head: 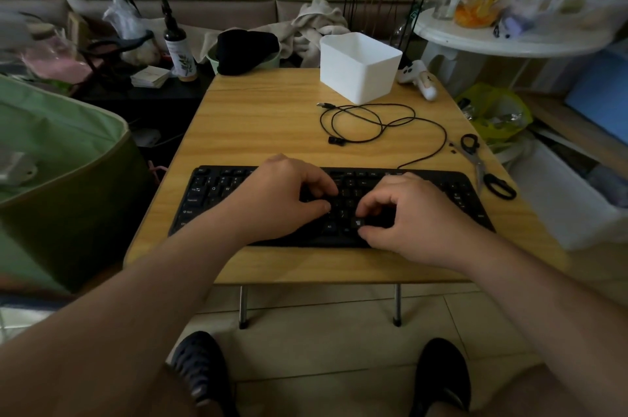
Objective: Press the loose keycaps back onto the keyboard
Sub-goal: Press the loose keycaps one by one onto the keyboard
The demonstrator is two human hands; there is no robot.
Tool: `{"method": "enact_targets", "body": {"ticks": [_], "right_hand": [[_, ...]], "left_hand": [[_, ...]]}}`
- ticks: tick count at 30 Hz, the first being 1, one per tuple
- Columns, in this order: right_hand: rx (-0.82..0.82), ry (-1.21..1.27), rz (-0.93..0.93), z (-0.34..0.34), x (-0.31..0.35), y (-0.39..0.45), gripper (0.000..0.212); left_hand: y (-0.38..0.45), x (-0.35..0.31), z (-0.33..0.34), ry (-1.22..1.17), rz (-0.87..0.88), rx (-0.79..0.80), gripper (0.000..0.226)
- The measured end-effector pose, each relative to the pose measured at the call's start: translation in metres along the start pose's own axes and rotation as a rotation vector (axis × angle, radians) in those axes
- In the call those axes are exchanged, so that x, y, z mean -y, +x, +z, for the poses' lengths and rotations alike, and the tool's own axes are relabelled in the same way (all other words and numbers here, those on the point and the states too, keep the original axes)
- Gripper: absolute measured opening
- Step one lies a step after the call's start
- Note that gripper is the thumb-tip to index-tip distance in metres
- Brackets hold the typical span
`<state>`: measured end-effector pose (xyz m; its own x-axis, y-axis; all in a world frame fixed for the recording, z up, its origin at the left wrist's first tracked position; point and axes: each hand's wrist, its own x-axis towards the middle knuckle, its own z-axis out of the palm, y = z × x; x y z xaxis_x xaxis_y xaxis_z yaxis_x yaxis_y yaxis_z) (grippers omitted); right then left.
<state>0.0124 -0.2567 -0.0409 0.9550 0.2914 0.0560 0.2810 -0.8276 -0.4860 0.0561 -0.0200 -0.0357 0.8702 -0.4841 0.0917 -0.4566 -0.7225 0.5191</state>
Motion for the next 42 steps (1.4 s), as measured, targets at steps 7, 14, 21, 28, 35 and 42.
{"method": "enact_targets", "body": {"ticks": [7, 14, 21, 28, 35, 42], "right_hand": [[0.035, -0.012, 0.032, 0.006, 0.005, 0.003, 0.022], [0.071, 0.023, 0.069, 0.004, 0.007, 0.007, 0.018], [-0.009, 0.070, 0.122, 0.011, 0.010, 0.006, 0.012], [-0.011, 0.094, 0.112, 0.011, 0.011, 0.004, 0.010], [-0.012, 0.062, 0.094, 0.012, 0.012, 0.001, 0.010], [-0.008, 0.044, 0.094, 0.012, 0.011, 0.000, 0.012]], "left_hand": [[0.000, -0.008, 0.003, 0.018, 0.133, -0.020, 0.012], [0.001, -0.010, 0.011, 0.029, 0.142, 0.020, 0.009], [0.001, -0.007, 0.014, 0.014, 0.079, 0.031, 0.007], [0.001, -0.005, 0.018, 0.049, 0.068, 0.027, 0.011], [-0.002, -0.009, 0.020, 0.022, 0.045, 0.024, 0.006], [-0.003, -0.011, 0.021, 0.020, 0.018, 0.011, 0.005]]}}
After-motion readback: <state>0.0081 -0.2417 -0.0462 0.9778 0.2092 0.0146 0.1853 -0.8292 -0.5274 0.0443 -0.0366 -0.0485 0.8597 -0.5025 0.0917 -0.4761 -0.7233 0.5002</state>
